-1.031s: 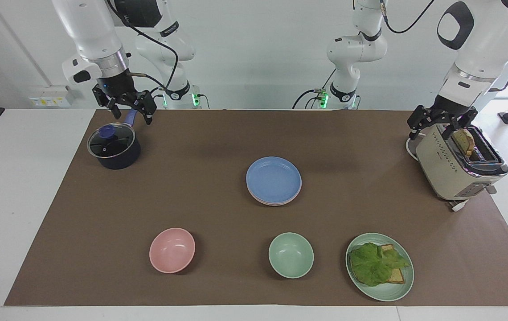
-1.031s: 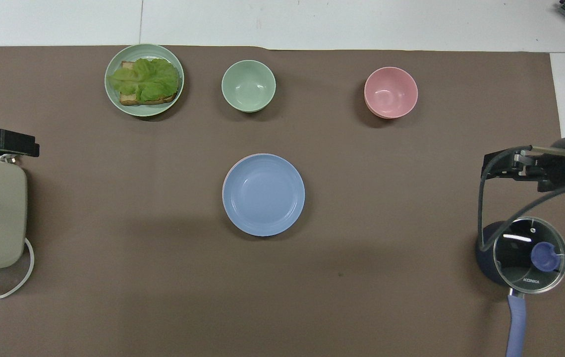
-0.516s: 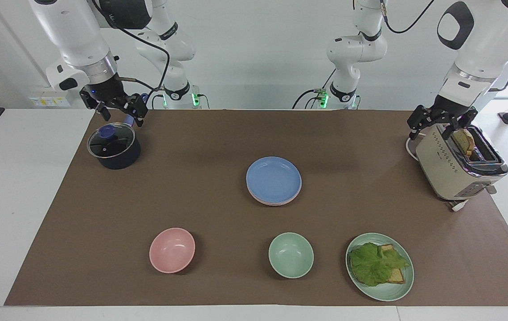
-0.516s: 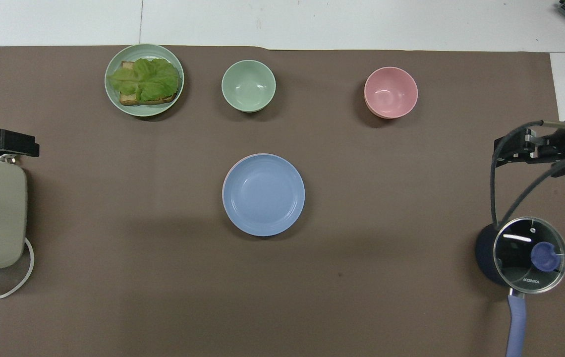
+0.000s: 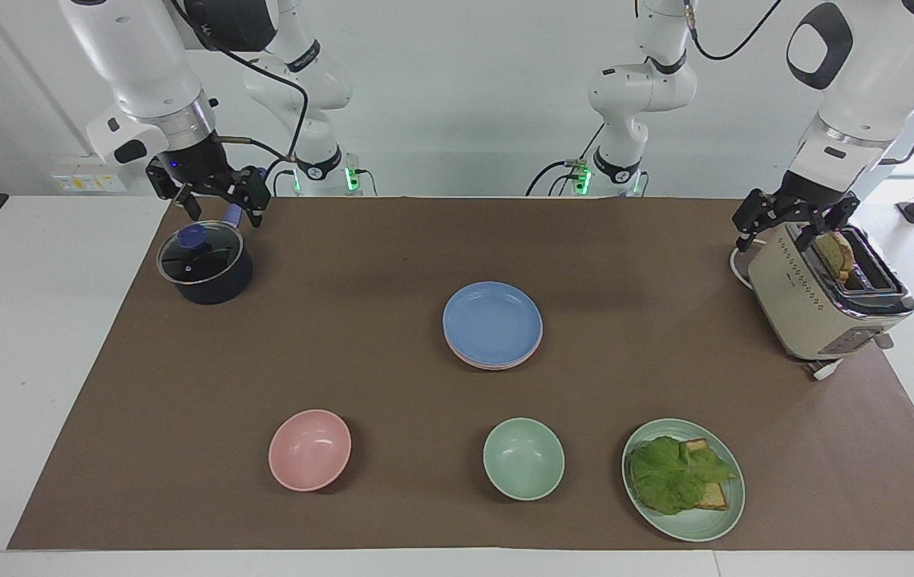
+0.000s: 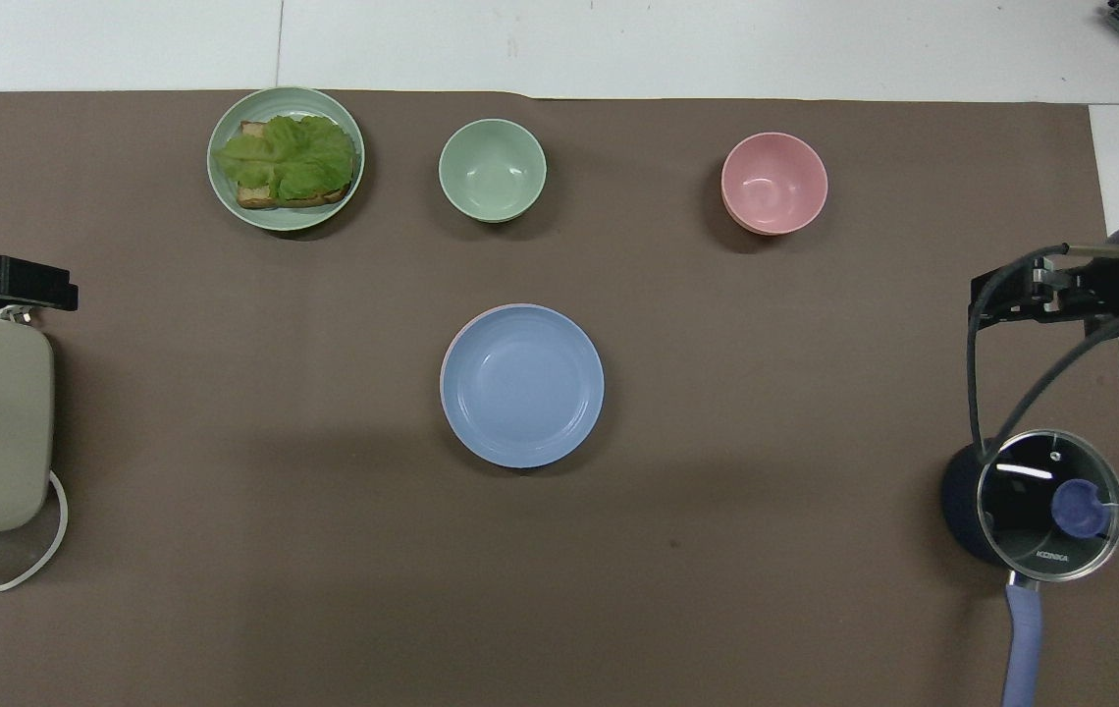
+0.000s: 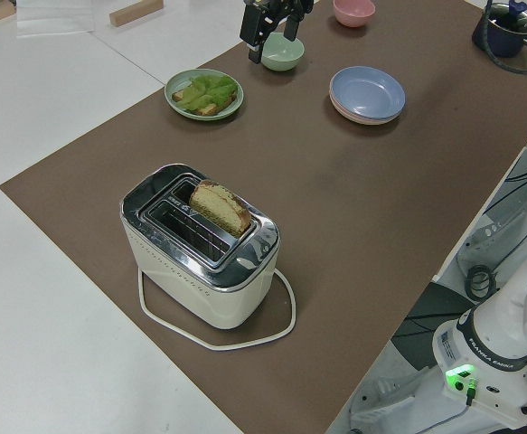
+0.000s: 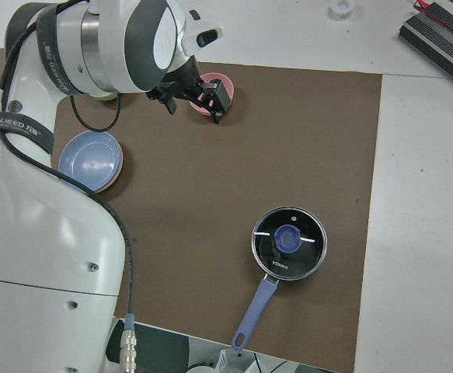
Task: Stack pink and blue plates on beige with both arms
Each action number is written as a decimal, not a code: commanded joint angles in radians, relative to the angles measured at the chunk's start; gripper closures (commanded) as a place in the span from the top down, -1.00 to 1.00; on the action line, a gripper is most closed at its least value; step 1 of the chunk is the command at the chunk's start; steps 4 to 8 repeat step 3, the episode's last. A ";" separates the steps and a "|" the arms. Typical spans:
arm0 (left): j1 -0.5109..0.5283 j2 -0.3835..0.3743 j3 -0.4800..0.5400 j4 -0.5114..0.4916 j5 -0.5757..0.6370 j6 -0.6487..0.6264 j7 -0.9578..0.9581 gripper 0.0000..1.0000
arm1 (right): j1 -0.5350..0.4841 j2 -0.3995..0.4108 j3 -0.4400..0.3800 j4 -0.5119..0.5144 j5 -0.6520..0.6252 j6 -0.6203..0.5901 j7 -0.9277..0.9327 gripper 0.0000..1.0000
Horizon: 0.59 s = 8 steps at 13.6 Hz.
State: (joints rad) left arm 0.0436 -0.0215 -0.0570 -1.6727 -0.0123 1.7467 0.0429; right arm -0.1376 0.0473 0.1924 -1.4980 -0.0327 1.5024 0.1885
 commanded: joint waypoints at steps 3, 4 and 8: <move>0.004 -0.005 -0.003 -0.001 0.015 -0.015 -0.009 1.00 | -0.014 0.006 0.005 0.009 0.002 0.021 -0.029 1.00; 0.004 -0.005 -0.003 -0.001 0.015 -0.015 -0.009 1.00 | -0.014 0.006 0.005 0.009 0.002 0.021 -0.029 1.00; 0.004 -0.005 -0.003 -0.001 0.015 -0.015 -0.009 1.00 | -0.014 0.006 0.005 0.009 0.002 0.021 -0.029 1.00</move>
